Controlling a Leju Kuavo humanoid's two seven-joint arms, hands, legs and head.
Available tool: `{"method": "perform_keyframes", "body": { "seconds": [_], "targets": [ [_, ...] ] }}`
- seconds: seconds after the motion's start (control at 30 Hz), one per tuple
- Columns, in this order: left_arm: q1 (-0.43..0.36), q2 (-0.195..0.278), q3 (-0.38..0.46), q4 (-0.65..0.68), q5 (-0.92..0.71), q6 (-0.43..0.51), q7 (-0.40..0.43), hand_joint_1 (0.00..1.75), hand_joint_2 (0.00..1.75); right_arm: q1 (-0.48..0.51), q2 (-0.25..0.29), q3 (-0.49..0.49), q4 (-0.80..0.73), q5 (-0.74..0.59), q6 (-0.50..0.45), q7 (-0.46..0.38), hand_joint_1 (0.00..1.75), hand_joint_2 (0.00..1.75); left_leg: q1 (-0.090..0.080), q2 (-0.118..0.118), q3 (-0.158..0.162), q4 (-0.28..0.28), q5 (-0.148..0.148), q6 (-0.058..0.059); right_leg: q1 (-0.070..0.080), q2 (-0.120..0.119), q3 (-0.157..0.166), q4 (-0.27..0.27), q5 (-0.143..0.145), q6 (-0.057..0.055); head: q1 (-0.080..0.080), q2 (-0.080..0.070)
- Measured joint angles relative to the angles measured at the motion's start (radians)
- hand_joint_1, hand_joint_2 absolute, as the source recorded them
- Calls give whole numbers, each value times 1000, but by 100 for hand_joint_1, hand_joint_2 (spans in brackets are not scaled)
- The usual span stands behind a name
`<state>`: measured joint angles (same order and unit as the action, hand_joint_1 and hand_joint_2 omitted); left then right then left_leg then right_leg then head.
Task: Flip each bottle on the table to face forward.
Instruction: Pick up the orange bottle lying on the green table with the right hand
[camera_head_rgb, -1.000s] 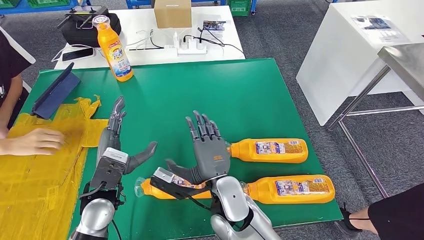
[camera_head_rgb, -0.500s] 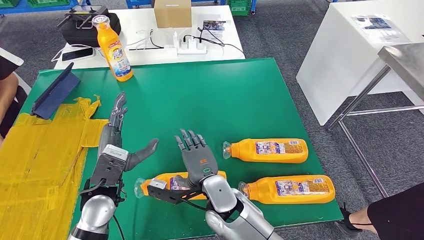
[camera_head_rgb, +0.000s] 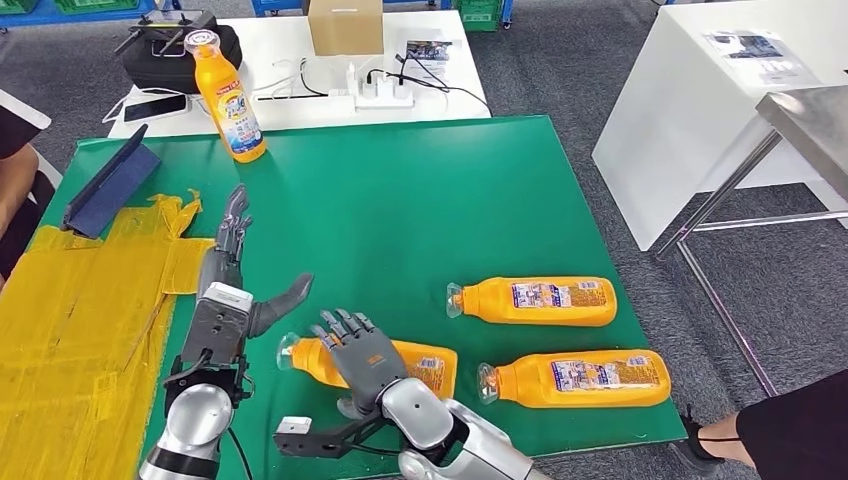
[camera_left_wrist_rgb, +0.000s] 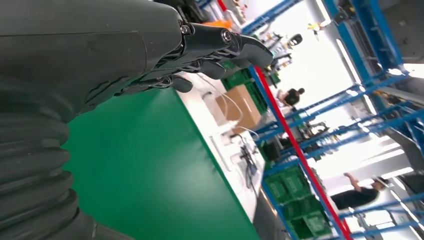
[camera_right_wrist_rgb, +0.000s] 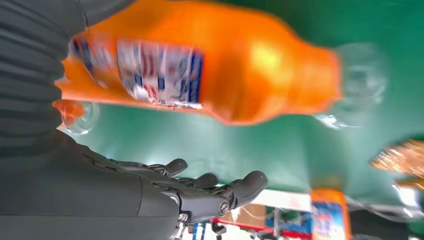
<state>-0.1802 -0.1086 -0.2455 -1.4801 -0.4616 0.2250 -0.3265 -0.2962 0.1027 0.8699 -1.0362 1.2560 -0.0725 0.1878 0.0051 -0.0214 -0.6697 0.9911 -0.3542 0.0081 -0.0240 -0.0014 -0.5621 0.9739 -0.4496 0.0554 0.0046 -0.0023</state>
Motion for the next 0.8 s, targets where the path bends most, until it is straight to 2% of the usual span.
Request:
{"method": "perform_keyframes", "body": {
  "seconds": [0.27, 0.5, 0.8],
  "targets": [
    [28, 0, 40, 0, -9, 8, -1, 0, 175, 101, -64, 15, -155, 18, -26, 44, 0, 175, 0, 0, 0, 0, -1, -1, 0, 0, 0, 0, -1, 0, 0, 0],
    [31, 0, 54, 0, -20, 8, 5, 0, 175, 165, -93, 7, -164, 102, -53, 96, 0, 175, 0, 0, 0, 0, -1, -1, 0, 0, -6, 0, -1, -1, 0, 0],
    [28, -1, 58, 2, -22, 8, 16, 0, 175, 202, -102, -48, -120, 197, -37, 181, 0, 175, 0, 0, 0, 0, -1, -1, 0, 0, -9, 0, -1, -1, 0, 0]
  ]
}}
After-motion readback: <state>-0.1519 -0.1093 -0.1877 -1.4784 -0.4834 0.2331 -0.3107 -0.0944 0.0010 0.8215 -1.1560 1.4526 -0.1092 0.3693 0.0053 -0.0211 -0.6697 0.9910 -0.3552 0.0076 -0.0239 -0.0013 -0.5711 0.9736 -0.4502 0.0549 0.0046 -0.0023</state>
